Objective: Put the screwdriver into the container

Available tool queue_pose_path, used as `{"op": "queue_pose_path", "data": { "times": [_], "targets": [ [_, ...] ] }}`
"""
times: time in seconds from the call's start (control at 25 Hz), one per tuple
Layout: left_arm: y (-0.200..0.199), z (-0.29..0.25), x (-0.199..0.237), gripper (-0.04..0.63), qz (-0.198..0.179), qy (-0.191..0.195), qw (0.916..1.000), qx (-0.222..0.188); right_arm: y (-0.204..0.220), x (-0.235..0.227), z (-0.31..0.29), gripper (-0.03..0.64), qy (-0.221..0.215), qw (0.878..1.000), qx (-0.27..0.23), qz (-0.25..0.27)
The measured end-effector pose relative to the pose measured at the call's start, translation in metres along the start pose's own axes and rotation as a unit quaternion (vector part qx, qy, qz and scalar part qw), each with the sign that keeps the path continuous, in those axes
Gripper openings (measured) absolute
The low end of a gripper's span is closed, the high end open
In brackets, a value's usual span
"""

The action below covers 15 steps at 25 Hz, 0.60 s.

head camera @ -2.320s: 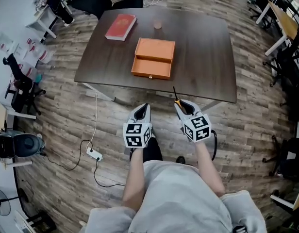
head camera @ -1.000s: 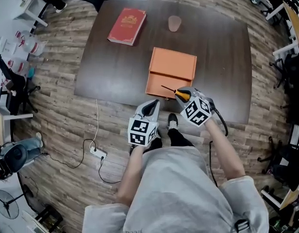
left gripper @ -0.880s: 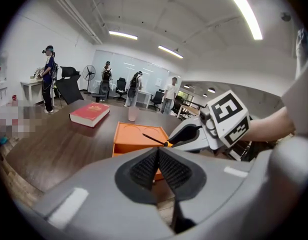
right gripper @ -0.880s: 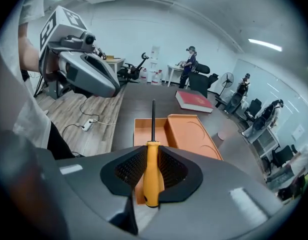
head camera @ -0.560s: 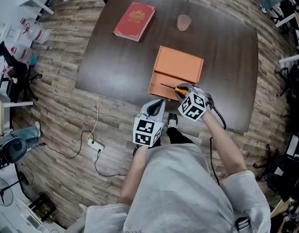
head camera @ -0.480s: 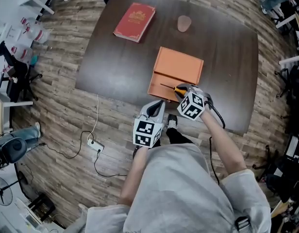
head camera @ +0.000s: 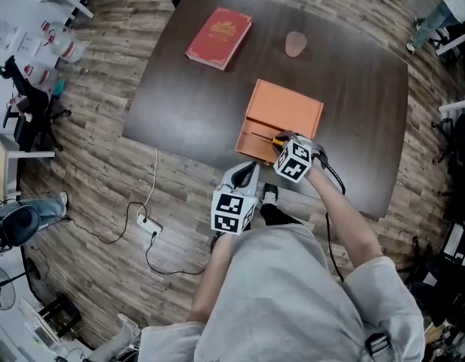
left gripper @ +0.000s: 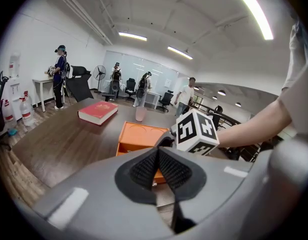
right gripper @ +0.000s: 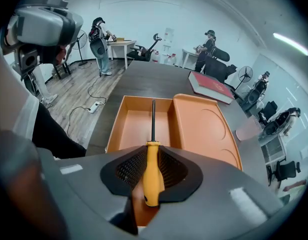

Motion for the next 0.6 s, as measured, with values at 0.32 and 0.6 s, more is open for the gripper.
{"op": "queue_pose_path", "data": {
  "times": [0.32, 0.6],
  "targets": [
    [0.003, 0.006, 0.003, 0.054, 0.003, -0.006, 1.0, 0.004, -0.001, 0.004, -0.034, 0.072, -0.01, 0.999, 0.053, -0.003],
    [0.002, 0.013, 0.011, 0.054, 0.006, -0.018, 0.9998, 0.003, -0.005, 0.01, -0.054, 0.072, -0.031, 0.997, 0.07, -0.002]
  ]
}}
Point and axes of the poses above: the fingertips, and each gripper's own axes: z backward along the fingers, x to its left, y out of its underside, the point moved 7 cm from there along z, backward along the fingers
